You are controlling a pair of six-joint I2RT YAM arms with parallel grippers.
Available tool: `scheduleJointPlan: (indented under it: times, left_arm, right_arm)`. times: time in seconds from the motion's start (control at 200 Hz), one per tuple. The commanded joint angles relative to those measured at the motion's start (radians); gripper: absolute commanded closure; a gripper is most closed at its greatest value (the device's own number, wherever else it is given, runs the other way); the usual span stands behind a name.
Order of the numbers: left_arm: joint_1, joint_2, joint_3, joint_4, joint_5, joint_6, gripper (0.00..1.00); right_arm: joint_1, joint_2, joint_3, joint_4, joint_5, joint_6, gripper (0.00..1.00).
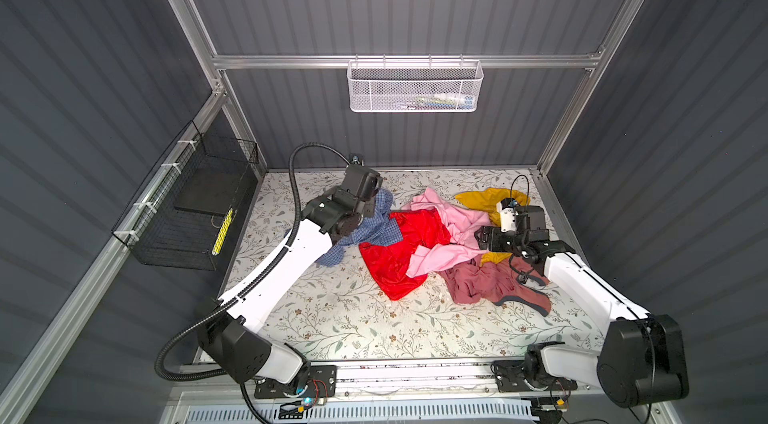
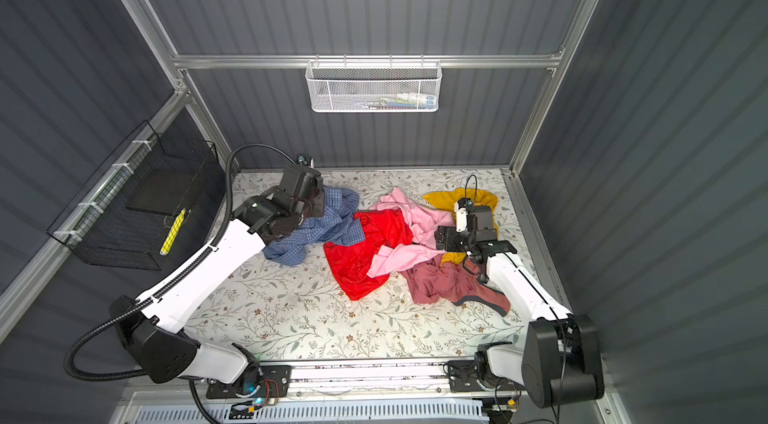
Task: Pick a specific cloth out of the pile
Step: 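Grasp the blue checked shirt again and lift it high with the left gripper, then carry the shirt to the far corner by the wall and release it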
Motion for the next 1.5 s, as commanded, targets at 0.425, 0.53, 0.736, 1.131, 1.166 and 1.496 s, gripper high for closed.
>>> scheduleJointPlan:
  times: [0.425, 0.53, 0.736, 1.131, 1.166, 1.496]
  left_arm:
    - [0.002, 0.080, 0.671, 0.059, -0.265, 0.585, 1.00]
    - [0.002, 0.073, 0.708, 0.102, -0.239, 0.621, 1.00]
    - [0.002, 0.031, 0.640, 0.268, -0.303, 0.731, 1.00]
    - [0.117, 0.067, 0.587, 0.334, -0.384, 0.910, 1.00]
    - [0.138, 0.060, 0.562, 0.323, -0.383, 0.896, 1.00]
    - [0.339, 0.074, 0.427, 0.189, -0.319, 0.773, 1.00]
  right_arm:
    - [0.004, -0.021, -0.009, 0.040, 0.042, 0.015, 0.09]
    - [0.004, -0.018, -0.009, 0.045, 0.040, 0.019, 0.09]
    - [0.004, -0.009, -0.004, 0.036, 0.022, 0.020, 0.09]
    - [0.008, 0.003, -0.001, 0.034, 0.014, 0.027, 0.09]
    - [0.009, 0.002, -0.002, 0.032, 0.017, 0.027, 0.09]
    - [0.008, -0.033, -0.012, 0.025, 0.063, 0.020, 0.09]
